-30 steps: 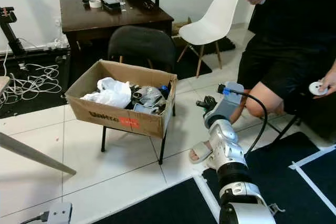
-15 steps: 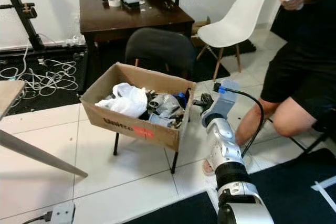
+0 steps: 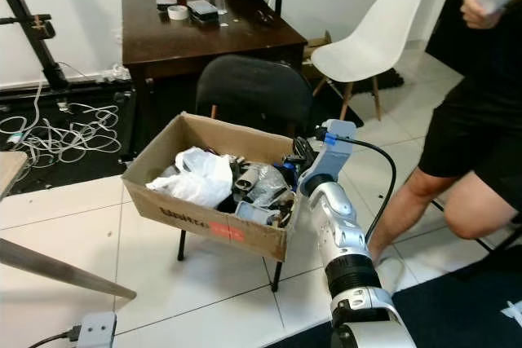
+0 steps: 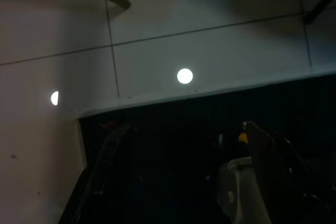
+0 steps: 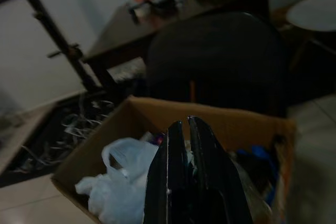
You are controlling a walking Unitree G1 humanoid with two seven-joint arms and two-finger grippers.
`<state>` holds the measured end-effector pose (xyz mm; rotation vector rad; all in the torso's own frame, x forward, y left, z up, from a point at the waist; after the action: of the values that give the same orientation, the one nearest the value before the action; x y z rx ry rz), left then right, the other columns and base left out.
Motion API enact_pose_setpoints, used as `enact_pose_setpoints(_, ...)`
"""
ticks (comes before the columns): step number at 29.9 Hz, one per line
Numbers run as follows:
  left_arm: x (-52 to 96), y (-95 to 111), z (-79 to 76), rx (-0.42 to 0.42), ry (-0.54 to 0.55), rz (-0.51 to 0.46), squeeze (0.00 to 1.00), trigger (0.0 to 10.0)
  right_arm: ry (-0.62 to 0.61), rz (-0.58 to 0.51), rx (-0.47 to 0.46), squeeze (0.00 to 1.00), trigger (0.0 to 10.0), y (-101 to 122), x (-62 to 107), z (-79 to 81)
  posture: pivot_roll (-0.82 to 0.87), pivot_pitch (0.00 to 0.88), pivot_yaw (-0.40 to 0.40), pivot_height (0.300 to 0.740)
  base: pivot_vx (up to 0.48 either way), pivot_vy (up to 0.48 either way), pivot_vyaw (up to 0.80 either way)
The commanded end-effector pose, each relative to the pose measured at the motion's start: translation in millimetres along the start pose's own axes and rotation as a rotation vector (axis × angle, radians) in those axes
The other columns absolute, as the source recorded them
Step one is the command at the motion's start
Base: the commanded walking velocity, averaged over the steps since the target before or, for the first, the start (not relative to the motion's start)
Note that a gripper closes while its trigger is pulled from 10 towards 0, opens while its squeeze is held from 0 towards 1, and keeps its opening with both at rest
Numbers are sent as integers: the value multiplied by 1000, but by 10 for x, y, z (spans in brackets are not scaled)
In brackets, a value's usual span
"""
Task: Picking trash to rubbish bin
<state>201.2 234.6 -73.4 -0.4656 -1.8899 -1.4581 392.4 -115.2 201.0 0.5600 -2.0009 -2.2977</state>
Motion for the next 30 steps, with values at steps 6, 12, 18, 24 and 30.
enact_pose_setpoints(6, 25, -83, 50, -5, 12, 32, 0, 10000, 127, 26, 2, 0, 10000, -116, 59, 235, -105, 179, 22, 740, 330, 0, 0)
enact_pose_setpoints(12, 23, -80, 40, -6, 9, 30, 0, 10000, 138, 31, 8, 0, 10000, -128, 66, 243, -107, 178, 23, 740, 333, 0, 0)
enact_pose_setpoints(18, 19, -72, 31, -5, 8, 28, 0, 10000, 154, 54, 21, 0, 10000, -170, 86, 238, -106, 181, 22, 740, 321, 0, 0)
enact_pose_setpoints(24, 23, -84, 43, -10, 15, 34, 0, 10000, 223, 83, 25, 0, 10000, -266, 128, 376, -102, 179, 21, 740, 275, 0, 0)
enact_pose_setpoints(30, 36, -112, 84, 2, 36, 44, 0, 10000, 242, 85, 37, 0, 10000, -277, 127, 395, -99, 178, 22, 740, 168, 0, 0)
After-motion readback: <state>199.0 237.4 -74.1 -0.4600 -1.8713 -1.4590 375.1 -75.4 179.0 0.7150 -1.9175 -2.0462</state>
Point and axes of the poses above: a point about 5 cm out from each wrist's last joint towards the gripper, its own x axis pointing back from the gripper into the wrist, its own y axis along the axis of the wrist's last joint, z = x × y, the point moved 1 cm from there along -x, pointing out of the wrist towards the gripper, and after that the axes turned 9 degrees about x, right-handed, at the moved point
